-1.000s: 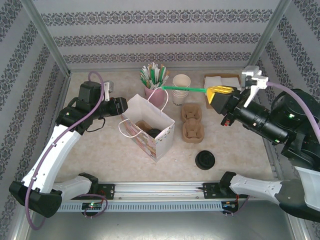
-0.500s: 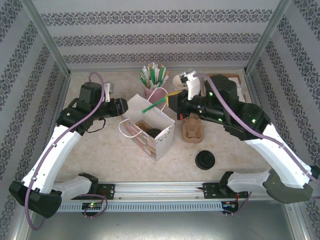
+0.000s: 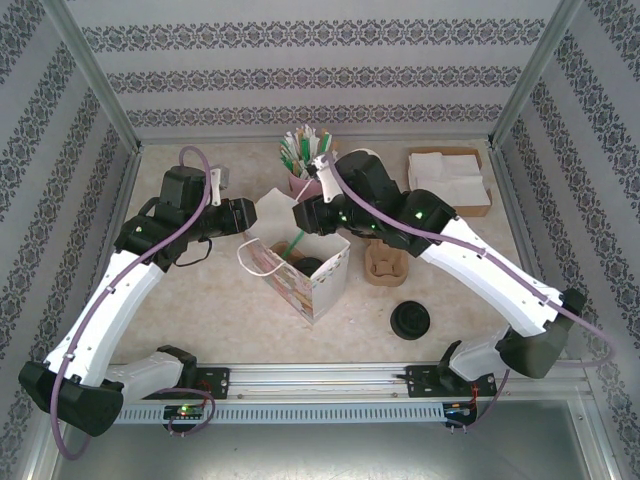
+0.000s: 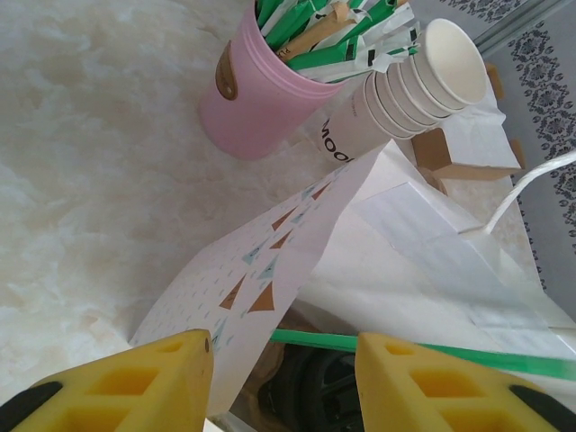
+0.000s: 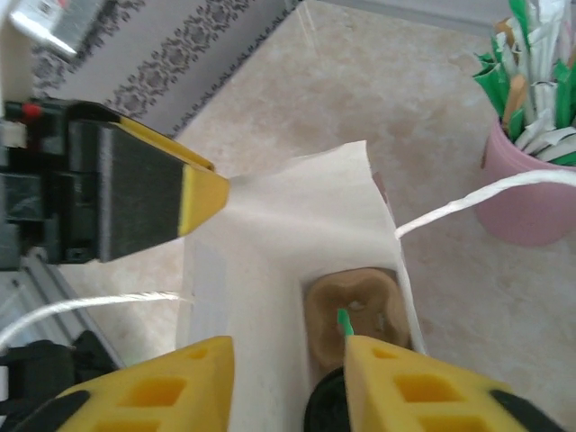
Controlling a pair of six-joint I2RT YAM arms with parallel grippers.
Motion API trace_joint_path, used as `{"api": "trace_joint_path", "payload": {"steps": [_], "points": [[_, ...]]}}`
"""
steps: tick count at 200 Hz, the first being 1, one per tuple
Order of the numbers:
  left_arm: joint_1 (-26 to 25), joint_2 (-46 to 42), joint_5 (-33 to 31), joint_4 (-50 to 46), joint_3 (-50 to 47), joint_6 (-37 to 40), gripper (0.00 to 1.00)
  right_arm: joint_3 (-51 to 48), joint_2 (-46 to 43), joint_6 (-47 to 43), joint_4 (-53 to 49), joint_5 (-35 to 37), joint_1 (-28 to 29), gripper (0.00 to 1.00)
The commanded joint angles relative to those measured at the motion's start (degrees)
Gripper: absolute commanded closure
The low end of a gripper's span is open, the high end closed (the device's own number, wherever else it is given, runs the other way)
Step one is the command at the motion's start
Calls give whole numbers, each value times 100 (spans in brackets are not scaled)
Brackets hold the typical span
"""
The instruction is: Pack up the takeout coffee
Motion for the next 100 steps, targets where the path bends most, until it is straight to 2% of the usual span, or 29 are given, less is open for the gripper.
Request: {"api": "trace_joint_path", "payload": {"steps": [1,30,51,83,100], "points": [[-70,-45,-25,53,-68,65,53,362,-144,-184,-151,430,41,60],[-70,-9,-21,80,-66,52,53,561,-373,-425,-344,870,-130,51],[-66,17,-13,85,-60,43,53,546,-633,-456,-366,942,-596,49],[-66,18,-17,83,-54,52,53,318,-996,-388,-376,912,-1940,46],[-69,8,-23,63,-51,68,53,81,-1052,-341,-287,795,-2873,43]]}}
